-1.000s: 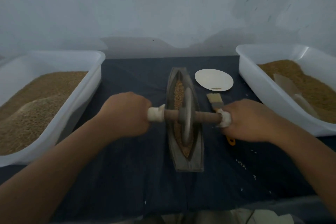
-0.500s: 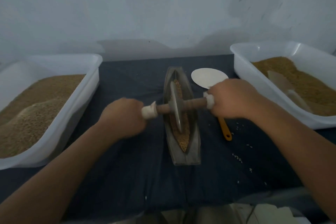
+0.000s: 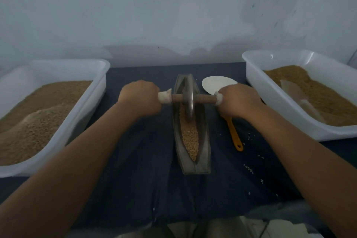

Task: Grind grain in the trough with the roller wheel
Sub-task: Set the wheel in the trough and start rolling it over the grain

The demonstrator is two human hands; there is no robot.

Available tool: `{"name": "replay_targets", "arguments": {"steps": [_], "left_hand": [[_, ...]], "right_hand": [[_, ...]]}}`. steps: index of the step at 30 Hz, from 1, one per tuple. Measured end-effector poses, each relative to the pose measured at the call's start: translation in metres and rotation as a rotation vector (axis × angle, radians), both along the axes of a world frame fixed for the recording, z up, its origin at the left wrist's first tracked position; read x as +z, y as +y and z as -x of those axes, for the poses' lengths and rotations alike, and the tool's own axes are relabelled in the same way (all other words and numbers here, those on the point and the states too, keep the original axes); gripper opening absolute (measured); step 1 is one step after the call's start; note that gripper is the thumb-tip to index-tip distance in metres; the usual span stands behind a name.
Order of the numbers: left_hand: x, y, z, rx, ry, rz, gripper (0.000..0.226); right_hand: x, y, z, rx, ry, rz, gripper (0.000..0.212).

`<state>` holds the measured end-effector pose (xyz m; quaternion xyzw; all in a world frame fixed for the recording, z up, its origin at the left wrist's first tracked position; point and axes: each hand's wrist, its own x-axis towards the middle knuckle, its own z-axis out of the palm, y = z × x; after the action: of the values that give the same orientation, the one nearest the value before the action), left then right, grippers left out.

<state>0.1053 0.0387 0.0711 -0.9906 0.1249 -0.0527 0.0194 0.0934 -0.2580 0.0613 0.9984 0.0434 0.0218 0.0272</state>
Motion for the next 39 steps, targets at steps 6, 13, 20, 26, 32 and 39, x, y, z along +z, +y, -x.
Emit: {"name": "replay_targets", "arguments": {"steps": [6, 13, 20, 26, 32, 39], "left_hand": [[-0.024, 0.035, 0.088, -0.106, -0.128, 0.039, 0.027], [-0.017, 0.006, 0.007, 0.071, 0.005, 0.089, 0.016], [-0.016, 0.014, 0.038, 0.004, 0.001, 0.033, 0.019], [-0.036, 0.032, 0.074, -0.064, -0.126, 0.059, 0.026], [-0.005, -0.005, -0.013, 0.027, -0.133, 0.009, 0.028], [-0.011, 0.018, 0.056, -0.096, 0.015, -0.001, 0.019]], "right_hand": [[0.007, -0.019, 0.084, 0.178, 0.08, -0.076, 0.036], [-0.001, 0.004, 0.006, 0.052, -0.18, 0.029, 0.026], [0.01, -0.006, 0.038, 0.104, 0.061, -0.058, 0.026], [0.008, -0.015, 0.067, 0.2, 0.039, -0.047, 0.031], [-0.006, 0.004, -0.005, -0.04, -0.079, 0.022, 0.022], [0.003, -0.017, 0.067, 0.103, -0.006, -0.054, 0.025]]}}
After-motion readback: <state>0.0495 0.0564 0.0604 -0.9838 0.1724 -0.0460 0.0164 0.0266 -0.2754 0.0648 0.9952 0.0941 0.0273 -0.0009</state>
